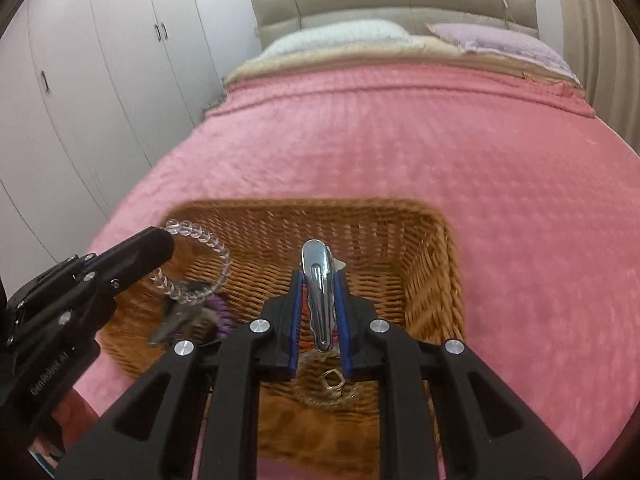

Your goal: Organize jewelry

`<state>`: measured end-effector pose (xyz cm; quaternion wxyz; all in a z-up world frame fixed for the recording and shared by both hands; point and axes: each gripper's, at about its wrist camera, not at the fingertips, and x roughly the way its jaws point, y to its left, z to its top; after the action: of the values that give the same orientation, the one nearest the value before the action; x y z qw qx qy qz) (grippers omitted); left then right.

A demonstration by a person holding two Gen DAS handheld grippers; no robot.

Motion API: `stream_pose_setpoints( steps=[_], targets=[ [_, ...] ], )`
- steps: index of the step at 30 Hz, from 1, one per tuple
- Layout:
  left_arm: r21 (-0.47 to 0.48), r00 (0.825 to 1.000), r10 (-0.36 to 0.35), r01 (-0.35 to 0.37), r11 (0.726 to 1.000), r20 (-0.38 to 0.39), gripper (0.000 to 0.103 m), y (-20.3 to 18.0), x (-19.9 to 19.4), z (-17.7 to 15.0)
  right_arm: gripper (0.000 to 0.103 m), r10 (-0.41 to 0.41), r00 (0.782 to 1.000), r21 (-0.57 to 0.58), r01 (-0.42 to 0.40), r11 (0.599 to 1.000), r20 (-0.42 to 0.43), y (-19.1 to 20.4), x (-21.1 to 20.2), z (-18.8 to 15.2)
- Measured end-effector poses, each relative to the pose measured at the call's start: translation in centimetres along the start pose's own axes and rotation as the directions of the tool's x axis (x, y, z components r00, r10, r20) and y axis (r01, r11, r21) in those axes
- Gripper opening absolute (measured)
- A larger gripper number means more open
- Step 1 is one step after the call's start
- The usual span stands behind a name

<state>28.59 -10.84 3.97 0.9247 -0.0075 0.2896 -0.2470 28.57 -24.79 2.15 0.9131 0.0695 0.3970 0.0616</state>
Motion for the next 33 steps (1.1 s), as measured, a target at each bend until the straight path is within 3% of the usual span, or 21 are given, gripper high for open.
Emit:
stream_pose_setpoints(
  steps=[8,9,13,18,20,24,26,29,33],
  targets=[
    [-0.046,0.998,-0.033,0.030,0.998,-0.055,0.009,1.5,1.3,-0.8,0.016,-0.003,0.998,0.001,0.003,1.000,-0.061,-0.1,1.9,-0.9],
    [-0.053,0.998,-0.043,0.040,0.998,-0.054,0.012,1.7,1.2,-0.8,0.017,0.001,0.999,0.011,0.000,1.000,-0.053,-0.2,1.7,-0.9],
    [-0.060,0.998,-0.056,0.055,0.997,-0.008,0.040,1.8,-1.2,-0.6,0.026,0.020,0.999,0.041,-0.019,0.999,-0.030,-0.7,0.2,-0.8],
    [-0.049,0.996,-0.065,0.068,0.996,0.055,0.045,0.8,-5.5,-0.4,0.026,0.036,0.999,0.034,-0.037,0.999,0.014,0.2,-3.1,-1.2],
    [-0.049,0.994,-0.061,0.066,0.997,0.092,0.059,0.4,-7.8,-0.6,0.026,0.039,0.998,0.016,-0.040,0.999,0.046,0.9,-5.2,-1.7],
    [-0.026,0.985,-0.028,0.033,0.999,0.171,0.067,-0.6,-13.0,-1.6,0.026,0.035,0.993,-0.030,-0.032,0.999,0.110,2.5,-9.7,-3.2],
    [-0.028,0.977,0.011,-0.006,1.000,0.211,0.080,-0.8,-15.3,-2.4,0.026,0.035,0.990,-0.041,-0.029,0.999,0.138,3.1,-11.6,-4.4],
    [-0.020,0.960,0.081,-0.079,0.997,0.266,0.081,-1.6,-18.1,-4.3,0.034,0.035,0.984,-0.050,-0.026,0.998,0.173,3.6,-13.6,-6.8],
    [-0.025,0.945,0.165,-0.165,0.986,0.281,0.081,-2.4,-19.7,-7.2,0.046,-0.014,0.972,-0.076,0.033,0.997,0.236,4.4,-15.2,-10.0]
  ],
)
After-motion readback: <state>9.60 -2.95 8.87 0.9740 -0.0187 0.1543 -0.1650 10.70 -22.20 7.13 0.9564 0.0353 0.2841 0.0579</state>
